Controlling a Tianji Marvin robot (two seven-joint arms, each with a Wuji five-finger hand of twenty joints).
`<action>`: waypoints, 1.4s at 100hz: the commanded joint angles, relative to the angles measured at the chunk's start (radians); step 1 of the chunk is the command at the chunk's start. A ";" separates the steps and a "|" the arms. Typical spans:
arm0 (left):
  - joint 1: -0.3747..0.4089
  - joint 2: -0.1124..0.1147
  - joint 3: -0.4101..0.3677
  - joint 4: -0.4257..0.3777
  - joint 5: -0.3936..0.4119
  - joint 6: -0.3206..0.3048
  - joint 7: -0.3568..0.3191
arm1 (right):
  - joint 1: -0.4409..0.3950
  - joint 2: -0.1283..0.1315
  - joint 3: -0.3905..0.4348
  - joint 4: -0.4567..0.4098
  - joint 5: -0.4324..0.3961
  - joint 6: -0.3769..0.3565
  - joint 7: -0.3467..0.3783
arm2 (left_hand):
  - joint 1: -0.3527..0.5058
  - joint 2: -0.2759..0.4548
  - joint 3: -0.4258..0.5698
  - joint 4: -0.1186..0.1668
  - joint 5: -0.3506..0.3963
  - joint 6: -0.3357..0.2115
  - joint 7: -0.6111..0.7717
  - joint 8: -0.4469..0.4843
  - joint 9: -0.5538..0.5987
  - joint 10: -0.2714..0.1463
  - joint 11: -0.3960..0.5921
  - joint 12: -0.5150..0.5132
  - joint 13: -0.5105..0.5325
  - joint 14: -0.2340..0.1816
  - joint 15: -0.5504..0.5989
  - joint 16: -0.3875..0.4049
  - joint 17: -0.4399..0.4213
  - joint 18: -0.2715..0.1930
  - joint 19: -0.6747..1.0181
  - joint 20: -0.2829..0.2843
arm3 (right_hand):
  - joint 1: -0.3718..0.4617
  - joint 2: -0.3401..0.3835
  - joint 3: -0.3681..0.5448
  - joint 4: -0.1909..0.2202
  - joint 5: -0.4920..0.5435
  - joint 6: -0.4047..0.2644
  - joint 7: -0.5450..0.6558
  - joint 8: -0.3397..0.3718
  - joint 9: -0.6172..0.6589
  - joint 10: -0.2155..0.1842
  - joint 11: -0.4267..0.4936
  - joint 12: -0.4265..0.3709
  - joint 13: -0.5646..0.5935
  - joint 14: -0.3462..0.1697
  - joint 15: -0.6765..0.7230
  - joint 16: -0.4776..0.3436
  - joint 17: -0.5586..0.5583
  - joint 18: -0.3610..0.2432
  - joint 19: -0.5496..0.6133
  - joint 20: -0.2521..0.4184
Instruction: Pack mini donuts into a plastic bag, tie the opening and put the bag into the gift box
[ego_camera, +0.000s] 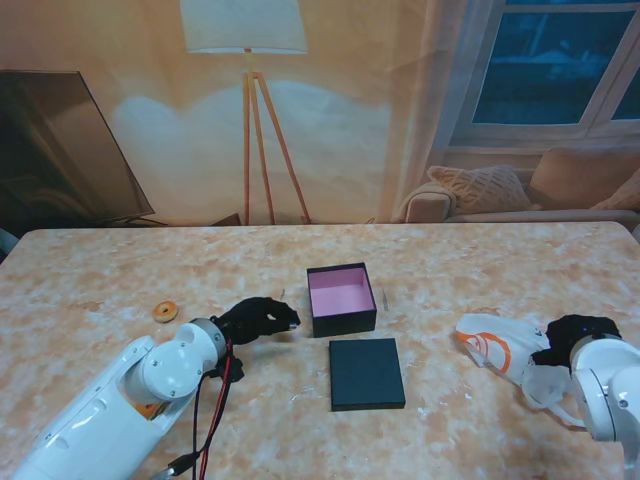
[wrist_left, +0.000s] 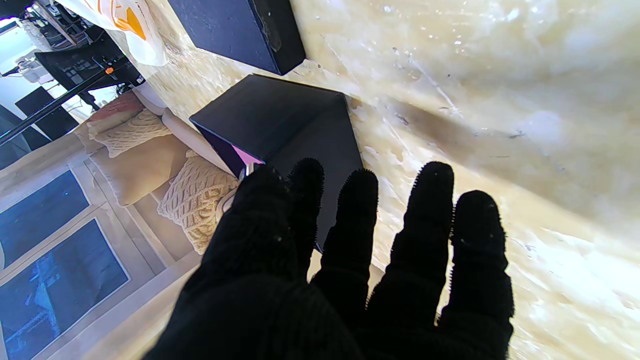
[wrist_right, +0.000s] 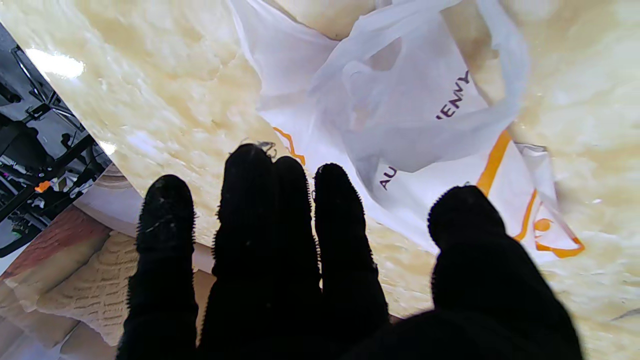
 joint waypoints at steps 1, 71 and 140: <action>0.005 -0.002 -0.003 -0.008 0.003 0.002 -0.012 | 0.002 -0.002 -0.008 0.007 0.005 0.007 0.028 | 0.032 -0.003 -0.009 0.008 0.002 -0.022 0.010 0.007 -0.018 -0.010 0.001 0.003 0.000 0.007 0.008 0.000 -0.010 -0.001 -0.001 -0.005 | 0.012 0.048 -0.027 0.030 0.027 0.019 0.007 0.014 0.023 0.015 0.016 0.015 0.019 0.012 0.029 0.033 0.002 0.011 0.019 0.018; 0.008 -0.002 -0.007 -0.009 0.005 -0.002 -0.010 | 0.085 0.004 -0.066 0.064 0.001 0.041 0.151 | 0.032 -0.003 -0.009 0.008 0.003 -0.022 0.011 0.007 -0.018 -0.009 0.001 0.003 0.002 0.007 0.010 0.001 -0.010 -0.001 -0.001 -0.005 | 0.217 -0.096 -0.021 0.012 0.002 -0.114 0.387 -0.040 0.094 -0.060 0.109 0.054 0.089 -0.039 0.077 0.022 0.029 -0.014 0.027 0.003; 0.010 -0.001 -0.012 -0.010 0.006 -0.003 -0.011 | 0.163 0.038 -0.106 0.130 0.254 -0.007 0.051 | 0.031 -0.002 -0.009 0.007 0.002 -0.021 0.010 0.007 -0.020 -0.009 0.001 0.003 0.001 0.008 0.010 0.001 -0.011 0.000 -0.002 -0.005 | 0.196 -0.161 0.311 -0.036 0.034 -0.232 0.558 0.137 0.173 -0.157 0.257 0.109 0.190 -0.106 0.180 0.020 0.078 -0.026 0.061 -0.016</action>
